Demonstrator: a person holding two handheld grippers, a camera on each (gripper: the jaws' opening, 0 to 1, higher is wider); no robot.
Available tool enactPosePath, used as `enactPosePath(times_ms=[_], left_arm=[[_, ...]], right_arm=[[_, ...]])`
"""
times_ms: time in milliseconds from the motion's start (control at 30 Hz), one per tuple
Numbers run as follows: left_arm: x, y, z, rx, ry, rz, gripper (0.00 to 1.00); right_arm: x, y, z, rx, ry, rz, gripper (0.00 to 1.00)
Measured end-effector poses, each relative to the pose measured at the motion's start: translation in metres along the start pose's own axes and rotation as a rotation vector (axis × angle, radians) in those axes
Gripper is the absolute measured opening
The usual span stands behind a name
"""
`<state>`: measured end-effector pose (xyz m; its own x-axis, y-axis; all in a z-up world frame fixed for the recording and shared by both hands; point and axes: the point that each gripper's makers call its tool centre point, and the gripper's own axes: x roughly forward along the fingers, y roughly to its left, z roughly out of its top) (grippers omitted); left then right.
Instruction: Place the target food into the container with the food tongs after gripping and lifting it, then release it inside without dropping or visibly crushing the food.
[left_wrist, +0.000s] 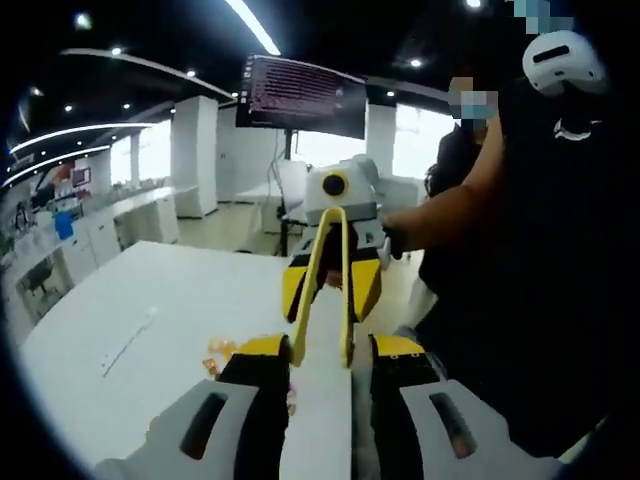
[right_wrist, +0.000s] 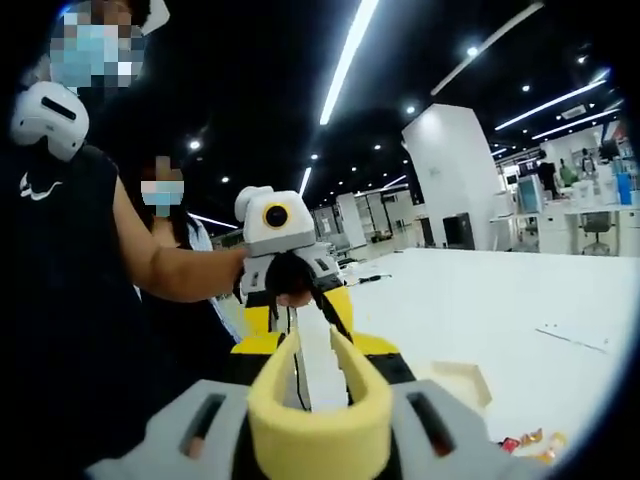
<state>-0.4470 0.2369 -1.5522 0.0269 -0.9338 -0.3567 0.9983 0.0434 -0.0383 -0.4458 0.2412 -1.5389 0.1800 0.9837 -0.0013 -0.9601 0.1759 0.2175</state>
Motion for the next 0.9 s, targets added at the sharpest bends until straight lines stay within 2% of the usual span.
enactPosePath(times_ms=[33, 100, 167, 300, 367, 433, 500, 600, 700, 900], left_arm=[[0.0, 0.002, 0.001, 0.01, -0.008, 0.006, 0.2], [-0.001, -0.002, 0.003, -0.028, -0.017, -0.014, 0.2], [-0.001, -0.002, 0.004, -0.015, -0.022, -0.015, 0.18], [0.001, -0.008, 0.003, 0.05, 0.003, -0.028, 0.05], [0.002, -0.01, 0.004, 0.043, 0.004, -0.037, 0.01], [0.002, -0.009, 0.008, 0.064, -0.016, -0.033, 0.01], [0.002, -0.009, 0.009, 0.064, -0.008, -0.037, 0.0], [0.004, -0.008, 0.008, 0.065, 0.007, -0.04, 0.0], [0.005, -0.007, 0.013, 0.061, -0.021, -0.034, 0.0], [0.005, -0.006, 0.013, 0.059, -0.007, -0.038, 0.0]], right_arm=[[0.0, 0.0, 0.0, 0.0, 0.0, -0.005, 0.22], [0.0, 0.002, 0.001, -0.005, 0.001, 0.003, 0.22], [0.0, 0.003, 0.003, -0.011, -0.004, 0.009, 0.22], [0.0, 0.006, 0.004, -0.022, -0.006, 0.021, 0.2], [0.001, 0.011, 0.009, -0.014, -0.032, 0.047, 0.19], [0.001, 0.01, 0.013, -0.024, -0.049, 0.042, 0.19], [0.003, 0.012, 0.011, -0.023, -0.027, 0.048, 0.21], [0.006, 0.011, 0.012, -0.011, -0.026, 0.046, 0.29], [0.008, 0.011, 0.011, -0.019, -0.026, 0.046, 0.23], [0.008, 0.009, 0.014, -0.009, -0.042, 0.043, 0.2]])
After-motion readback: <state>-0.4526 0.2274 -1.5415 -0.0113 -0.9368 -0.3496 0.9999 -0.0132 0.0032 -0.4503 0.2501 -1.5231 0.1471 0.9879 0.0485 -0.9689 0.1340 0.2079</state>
